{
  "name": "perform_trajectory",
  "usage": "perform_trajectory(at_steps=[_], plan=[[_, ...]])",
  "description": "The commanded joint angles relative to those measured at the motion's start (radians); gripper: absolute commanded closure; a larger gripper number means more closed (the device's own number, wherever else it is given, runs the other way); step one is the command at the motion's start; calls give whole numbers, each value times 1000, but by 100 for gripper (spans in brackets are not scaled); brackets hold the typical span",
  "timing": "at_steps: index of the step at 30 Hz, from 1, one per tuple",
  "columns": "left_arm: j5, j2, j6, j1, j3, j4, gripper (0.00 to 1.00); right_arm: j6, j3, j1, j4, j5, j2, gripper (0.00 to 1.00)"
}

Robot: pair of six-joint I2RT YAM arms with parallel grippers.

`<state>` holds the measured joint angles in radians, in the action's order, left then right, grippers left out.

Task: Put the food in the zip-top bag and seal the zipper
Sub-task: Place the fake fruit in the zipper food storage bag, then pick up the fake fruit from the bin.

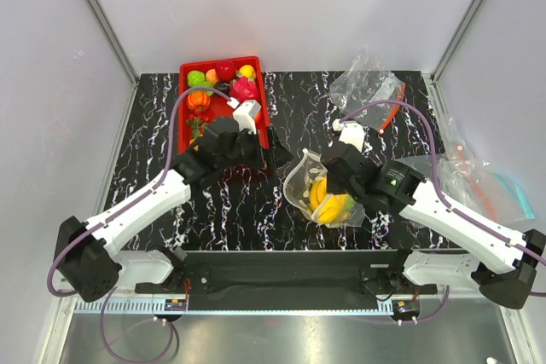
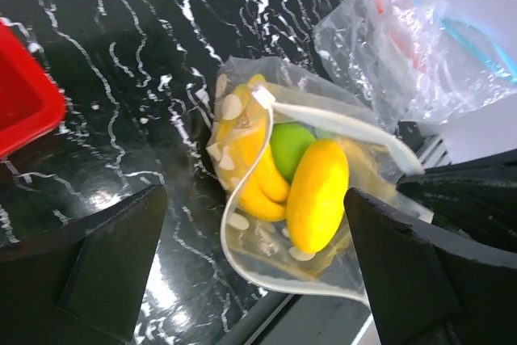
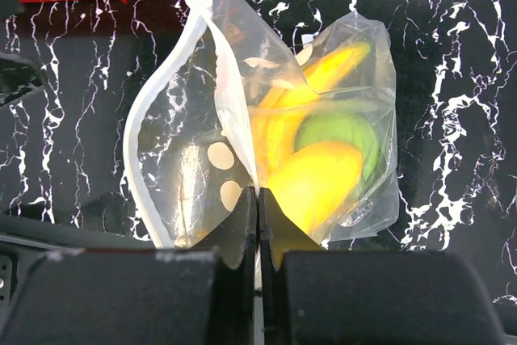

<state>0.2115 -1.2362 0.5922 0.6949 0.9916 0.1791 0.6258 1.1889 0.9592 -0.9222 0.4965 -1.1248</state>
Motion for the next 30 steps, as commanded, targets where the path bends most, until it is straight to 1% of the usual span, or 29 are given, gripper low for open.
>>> perform_trajectory(at_steps=[1, 2, 3, 5, 6, 8, 9, 11, 13, 15, 16, 19, 20, 22, 23, 25, 26, 29, 30], plan=[[20, 14, -81, -61, 10, 57, 3, 0, 12, -2, 17, 51, -3, 100], [3, 8, -89, -81, 24, 62, 3, -5, 12, -2, 20, 50, -3, 100], [-73, -9, -94, -98, 30, 71, 3, -5, 12, -2, 31, 40, -3, 100], [-161, -38, -129, -133, 67, 76, 3, -12, 14, -2, 42, 27, -3, 100], [-241, -63, -140, -146, 87, 91, 3, -12, 14, -2, 43, 17, -3, 100], [-283, -140, -172, -190, 122, 105, 2, -9, 17, -2, 42, 10, -4, 100], [-305, -167, -180, -208, 166, 120, 2, -11, 17, -2, 37, 2, -4, 100], [-310, -253, -196, -267, 212, 144, 1, -9, 17, -2, 37, -6, -3, 100], [-314, -317, -203, -319, 300, 201, 1, -15, 21, -2, 36, -18, -1, 100], [-298, -412, -216, -342, 358, 246, 1, -24, 24, -2, 33, -19, -4, 100], [-294, -442, -221, -356, 421, 256, 1, -28, 31, -2, 29, -19, -4, 100], [-300, -566, -238, -370, 514, 301, 1, -37, 35, -2, 28, -19, -6, 100], [-302, -600, -245, -371, 572, 310, 1, -40, 35, 0, 29, -19, -7, 100], [-304, -686, -253, -376, 625, 322, 1, -41, 35, -2, 31, -22, -9, 100], [-305, -713, -264, -376, 689, 329, 1, -43, 35, 0, 31, -24, -7, 100], [-300, -796, -276, -377, 751, 344, 1, -47, 35, -2, 33, -22, -7, 100], [-302, -825, -281, -379, 816, 358, 1, -49, 35, -2, 33, -24, -7, 100], [-308, -934, -288, -380, 909, 428, 1, -54, 40, -2, 29, -19, -9, 100], [-314, -957, -289, -383, 967, 447, 1, -54, 41, -2, 26, -13, -7, 100]])
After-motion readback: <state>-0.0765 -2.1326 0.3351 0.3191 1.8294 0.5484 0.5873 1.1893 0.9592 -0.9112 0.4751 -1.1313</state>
